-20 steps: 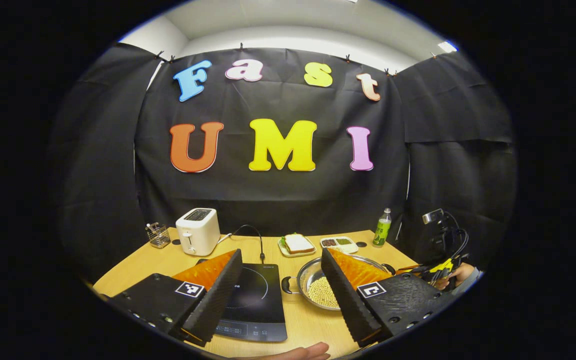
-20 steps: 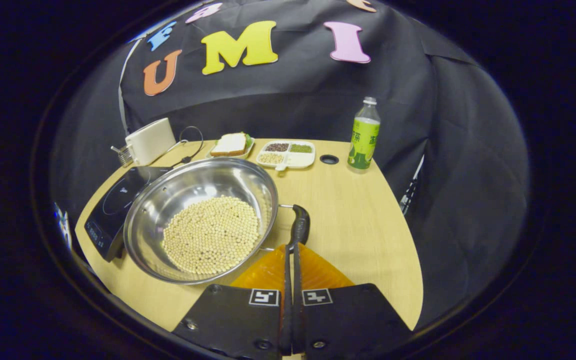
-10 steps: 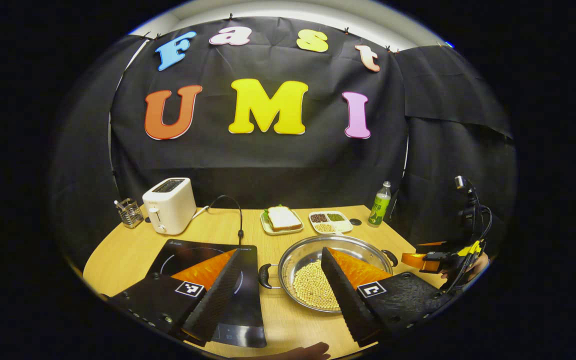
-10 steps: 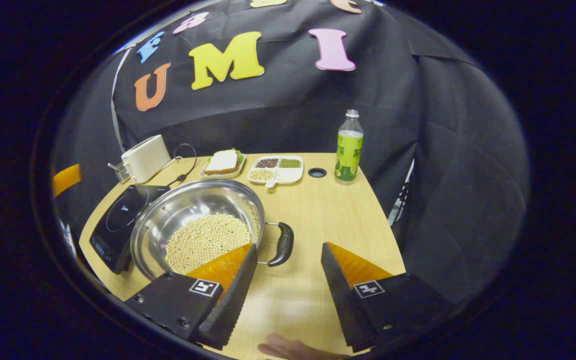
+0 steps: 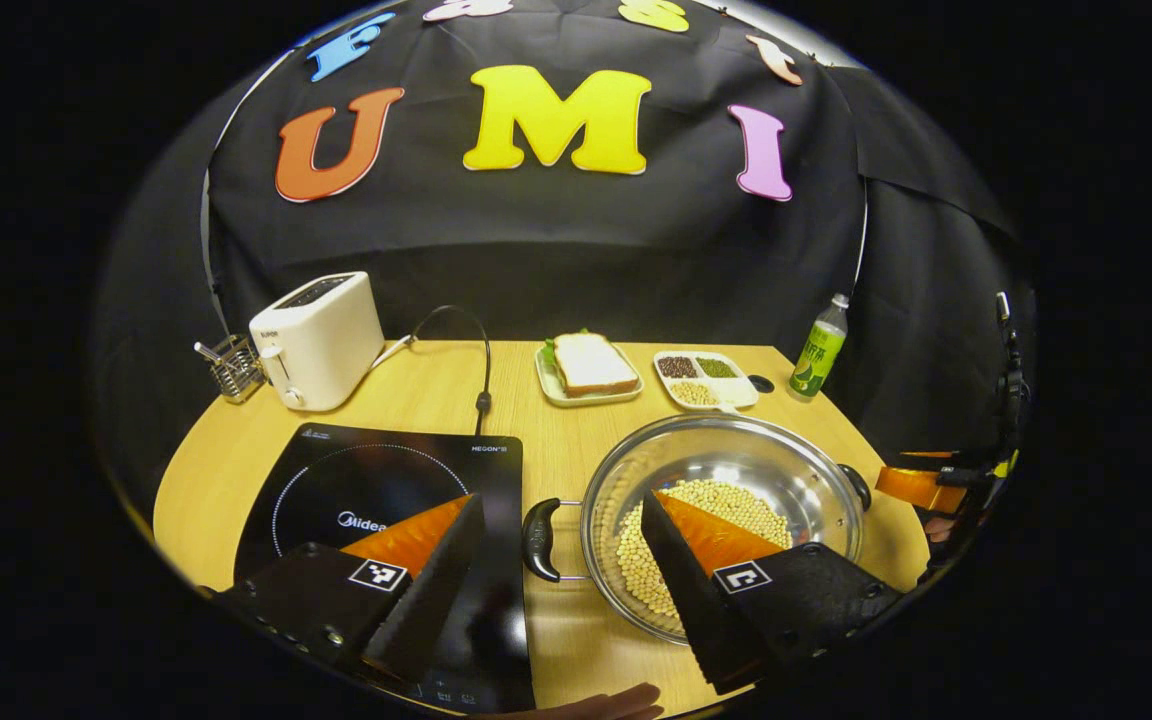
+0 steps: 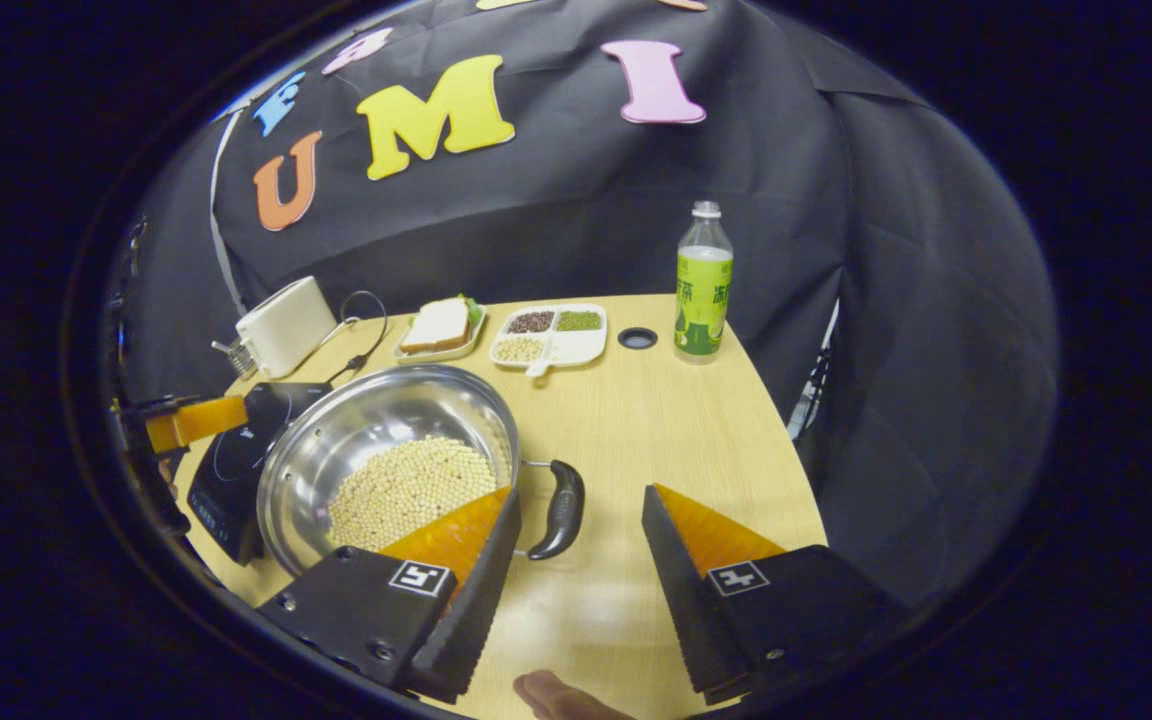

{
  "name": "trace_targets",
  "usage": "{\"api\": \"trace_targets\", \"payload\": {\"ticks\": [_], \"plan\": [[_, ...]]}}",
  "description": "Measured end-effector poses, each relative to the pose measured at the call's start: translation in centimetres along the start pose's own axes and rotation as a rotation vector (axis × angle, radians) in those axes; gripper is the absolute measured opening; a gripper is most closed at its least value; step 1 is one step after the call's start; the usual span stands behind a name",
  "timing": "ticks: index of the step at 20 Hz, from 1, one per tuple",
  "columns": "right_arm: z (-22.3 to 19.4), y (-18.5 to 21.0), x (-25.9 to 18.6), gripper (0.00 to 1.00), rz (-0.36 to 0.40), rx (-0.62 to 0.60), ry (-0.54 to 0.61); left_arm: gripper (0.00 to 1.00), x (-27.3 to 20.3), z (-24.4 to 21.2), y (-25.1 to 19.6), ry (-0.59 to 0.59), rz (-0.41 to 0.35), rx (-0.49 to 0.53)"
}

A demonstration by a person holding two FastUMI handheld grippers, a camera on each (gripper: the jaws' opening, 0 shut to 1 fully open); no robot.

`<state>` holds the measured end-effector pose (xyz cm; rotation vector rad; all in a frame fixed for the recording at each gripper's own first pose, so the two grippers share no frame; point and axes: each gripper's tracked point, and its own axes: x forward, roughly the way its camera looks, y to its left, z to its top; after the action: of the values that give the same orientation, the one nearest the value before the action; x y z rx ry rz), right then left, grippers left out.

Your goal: First push the handle of the pot to place it horizontally, then grasp the pot with both hands and set it on the induction cooktop.

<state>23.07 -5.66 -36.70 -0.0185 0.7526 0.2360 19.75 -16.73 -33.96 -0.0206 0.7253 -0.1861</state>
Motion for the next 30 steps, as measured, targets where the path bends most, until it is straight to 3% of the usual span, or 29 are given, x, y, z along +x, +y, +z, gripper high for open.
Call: {"api": "trace_targets", "payload": {"ticks": [5,10,16,17,18,19,20,21,22,23,24,25,28,29,30], "plan": [[0.2,1.4,2.0,0.80,0.044,0.033,0.024,0.94,3.2,-2.4,0.2,0.101,-0.031,-0.002],[-0.4,1.8,4.2,0.82,0.031,0.071,0.068,0.88,4.5,-3.6,-0.1,0.142,-0.046,0.011],[-0.1,2.0,4.6,0.80,0.028,0.090,0.056,0.63,5.3,-4.1,0.6,0.163,-0.037,-0.002],[-0.4,2.2,4.7,0.80,0.037,0.098,0.064,0.73,5.3,-4.1,0.6,0.165,-0.036,-0.002],[-0.6,2.3,4.8,0.77,0.036,0.107,0.075,0.63,5.4,-4.2,0.6,0.165,-0.036,0.000],[-0.8,2.3,4.7,0.72,0.032,0.117,0.085,0.62,5.3,-4.1,0.6,0.166,-0.037,-0.001],[-1.0,2.4,4.8,0.74,0.039,0.119,0.096,0.62,5.4,-4.2,0.6,0.168,-0.039,-0.003],[-1.2,2.2,5.0,0.71,0.026,0.119,0.103,0.51,5.3,-4.3,0.6,0.174,-0.041,-0.007],[-1.3,2.3,5.0,0.66,0.027,0.124,0.098,0.71,5.3,-4.2,0.6,0.177,-0.044,-0.002],[-1.2,2.2,4.9,0.64,0.023,0.123,0.102,0.71,5.2,-4.3,0.6,0.183,-0.046,0.005],[-1.2,2.2,4.9,0.63,0.021,0.123,0.102,0.61,5.3,-4.2,0.6,0.183,-0.046,0.004],[-1.1,2.2,4.8,0.63,0.018,0.120,0.103,0.59,5.2,-4.3,0.6,0.193,-0.048,0.001],[-1.2,2.2,4.7,0.58,0.018,0.131,0.109,0.58,5.0,-4.2,0.6,0.199,-0.065,-0.006],[-1.3,2.2,4.7,0.58,0.017,0.132,0.116,0.67,5.1,-4.3,0.6,0.199,-0.063,-0.011],[-1.3,2.2,4.5,0.58,0.014,0.137,0.118,0.55,4.9,-4.3,0.5,0.199,-0.062,-0.013]]}}
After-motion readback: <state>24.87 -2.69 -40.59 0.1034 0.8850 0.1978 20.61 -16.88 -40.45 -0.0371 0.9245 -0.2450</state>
